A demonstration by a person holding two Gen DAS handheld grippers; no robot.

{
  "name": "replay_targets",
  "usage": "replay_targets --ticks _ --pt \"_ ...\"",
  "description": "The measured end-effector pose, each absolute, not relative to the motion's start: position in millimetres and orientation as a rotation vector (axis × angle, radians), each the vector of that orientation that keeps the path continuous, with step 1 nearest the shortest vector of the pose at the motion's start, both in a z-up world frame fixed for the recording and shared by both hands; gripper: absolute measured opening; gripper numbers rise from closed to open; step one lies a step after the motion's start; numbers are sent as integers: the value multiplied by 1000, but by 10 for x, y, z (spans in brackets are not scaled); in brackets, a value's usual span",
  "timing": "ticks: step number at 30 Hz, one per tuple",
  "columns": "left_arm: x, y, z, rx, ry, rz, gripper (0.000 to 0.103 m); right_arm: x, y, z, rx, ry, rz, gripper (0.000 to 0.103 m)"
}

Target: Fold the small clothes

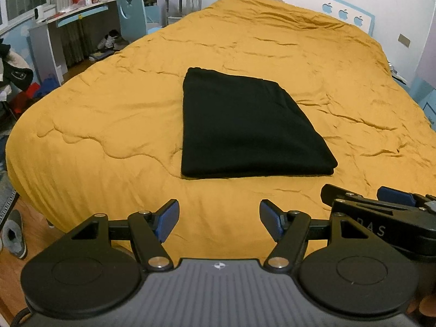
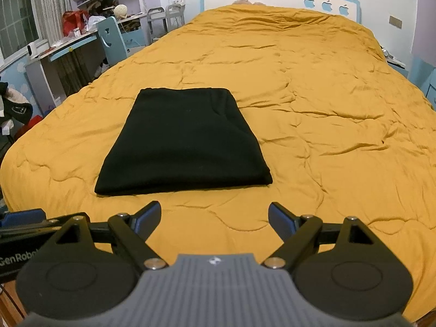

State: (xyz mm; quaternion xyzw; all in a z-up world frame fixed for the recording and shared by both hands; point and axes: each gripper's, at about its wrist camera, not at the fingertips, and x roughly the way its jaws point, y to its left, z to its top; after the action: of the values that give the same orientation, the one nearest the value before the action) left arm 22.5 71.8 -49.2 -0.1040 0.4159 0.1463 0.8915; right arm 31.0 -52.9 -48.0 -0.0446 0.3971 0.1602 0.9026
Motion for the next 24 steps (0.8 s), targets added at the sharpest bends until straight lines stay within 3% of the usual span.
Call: replay_targets --ticks 24 --pt "400 782 -455 -209 864 300 80 456 -444 -445 -105 817 315 82"
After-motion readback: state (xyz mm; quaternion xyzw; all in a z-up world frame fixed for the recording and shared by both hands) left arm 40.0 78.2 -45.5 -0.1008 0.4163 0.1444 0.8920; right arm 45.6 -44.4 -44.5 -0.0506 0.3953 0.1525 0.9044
